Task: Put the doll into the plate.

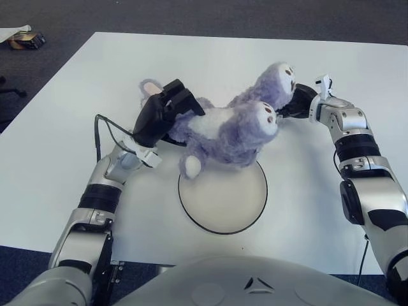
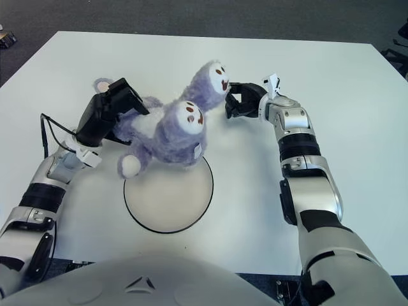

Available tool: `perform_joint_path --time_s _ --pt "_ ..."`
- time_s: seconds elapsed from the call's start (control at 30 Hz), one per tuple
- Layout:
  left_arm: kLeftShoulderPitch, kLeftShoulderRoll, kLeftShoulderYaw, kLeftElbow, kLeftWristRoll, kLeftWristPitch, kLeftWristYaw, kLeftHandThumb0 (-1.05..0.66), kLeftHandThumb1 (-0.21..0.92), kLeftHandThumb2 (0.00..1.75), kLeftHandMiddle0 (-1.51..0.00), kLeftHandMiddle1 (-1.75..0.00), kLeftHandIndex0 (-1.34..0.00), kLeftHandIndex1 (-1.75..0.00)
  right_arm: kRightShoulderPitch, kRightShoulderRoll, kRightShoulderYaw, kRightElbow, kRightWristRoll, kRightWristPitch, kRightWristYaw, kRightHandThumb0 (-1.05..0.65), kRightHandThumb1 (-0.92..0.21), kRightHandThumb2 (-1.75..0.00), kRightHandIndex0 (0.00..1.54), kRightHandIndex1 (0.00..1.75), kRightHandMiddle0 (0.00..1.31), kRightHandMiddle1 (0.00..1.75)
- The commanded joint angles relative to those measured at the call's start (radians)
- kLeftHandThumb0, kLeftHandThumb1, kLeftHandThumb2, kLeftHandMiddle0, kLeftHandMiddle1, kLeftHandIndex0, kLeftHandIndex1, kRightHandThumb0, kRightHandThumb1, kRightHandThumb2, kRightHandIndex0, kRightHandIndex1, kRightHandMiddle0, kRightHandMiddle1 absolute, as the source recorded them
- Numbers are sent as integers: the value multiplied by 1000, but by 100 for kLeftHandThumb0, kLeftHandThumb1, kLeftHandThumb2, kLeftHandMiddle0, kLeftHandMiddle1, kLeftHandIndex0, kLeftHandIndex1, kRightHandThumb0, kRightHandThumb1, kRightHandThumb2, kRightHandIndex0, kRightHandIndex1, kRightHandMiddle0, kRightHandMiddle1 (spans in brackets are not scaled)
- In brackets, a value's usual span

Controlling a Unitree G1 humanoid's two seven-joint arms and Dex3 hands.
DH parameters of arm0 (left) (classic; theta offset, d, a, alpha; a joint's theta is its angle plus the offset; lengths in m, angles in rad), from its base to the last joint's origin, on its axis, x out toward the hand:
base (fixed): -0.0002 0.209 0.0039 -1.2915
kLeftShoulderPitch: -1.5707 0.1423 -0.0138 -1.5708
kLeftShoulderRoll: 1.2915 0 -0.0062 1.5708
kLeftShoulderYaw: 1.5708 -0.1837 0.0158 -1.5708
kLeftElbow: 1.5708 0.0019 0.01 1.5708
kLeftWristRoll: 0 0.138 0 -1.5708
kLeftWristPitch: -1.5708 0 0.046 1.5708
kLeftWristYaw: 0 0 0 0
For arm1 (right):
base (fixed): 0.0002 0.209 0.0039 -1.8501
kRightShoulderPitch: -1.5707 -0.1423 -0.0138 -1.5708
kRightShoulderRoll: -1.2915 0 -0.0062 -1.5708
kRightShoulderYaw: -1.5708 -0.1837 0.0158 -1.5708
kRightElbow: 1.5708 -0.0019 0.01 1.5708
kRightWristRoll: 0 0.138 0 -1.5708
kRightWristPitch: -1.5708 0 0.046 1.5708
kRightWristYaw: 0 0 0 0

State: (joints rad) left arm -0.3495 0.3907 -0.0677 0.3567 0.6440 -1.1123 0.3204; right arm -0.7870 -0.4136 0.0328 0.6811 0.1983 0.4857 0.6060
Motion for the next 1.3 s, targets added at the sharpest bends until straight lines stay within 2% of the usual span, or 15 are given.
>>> perform_joint_path --time_s 0.0,0.27,0.43,0.6,0.73,0.93,1.0,1.07,1.27 --pt "-44 23 1 31 14 -33 17 -1 -8 175 -88 -175 -74 -169 7 13 -3 54 -21 29 -9 -1 -19 -144 73 175 51 165" --pt "-82 25 2 92 35 -90 38 -1 -9 175 -89 -175 -76 -165 -17 15 -8 94 -30 6 -8 -1 -16 -147 75 175 55 162" --pt "-84 21 34 79 101 -112 114 -1 -10 175 -89 -175 -77 -164 -27 14 -11 121 -30 -19 1 -1 -12 -152 78 175 57 163" --pt "-89 15 26 68 43 -144 96 -1 -9 175 -89 -175 -75 -167 -37 16 -17 144 -28 -32 -1 -1 -11 -153 79 175 58 163" --pt "-124 1 -49 149 -76 -217 45 -1 -7 175 -88 -175 -71 -172 -42 14 -14 156 -35 -43 8 -1 -10 -155 80 175 57 166" --pt "-160 33 -158 227 -251 -278 -63 -1 -6 175 -88 -175 -68 -174 -45 15 -18 164 -45 -48 11 -1 -10 -157 80 175 54 171" --pt "-196 83 -299 272 -401 -307 -144 -1 -5 174 -88 -175 -67 -174 -45 15 -19 165 -49 -46 4 -1 -9 -158 80 175 54 172" --pt "-217 112 -388 292 -508 -319 -200 -1 -3 171 -86 -175 -65 -175 -46 16 -20 166 -52 -44 -1 -1 -8 -159 81 175 55 171" --pt "-229 147 -485 267 -709 -291 -330 -1 0 169 -84 -175 -63 -175 -51 15 -21 170 -50 -38 5 -1 -7 -159 82 175 60 165"
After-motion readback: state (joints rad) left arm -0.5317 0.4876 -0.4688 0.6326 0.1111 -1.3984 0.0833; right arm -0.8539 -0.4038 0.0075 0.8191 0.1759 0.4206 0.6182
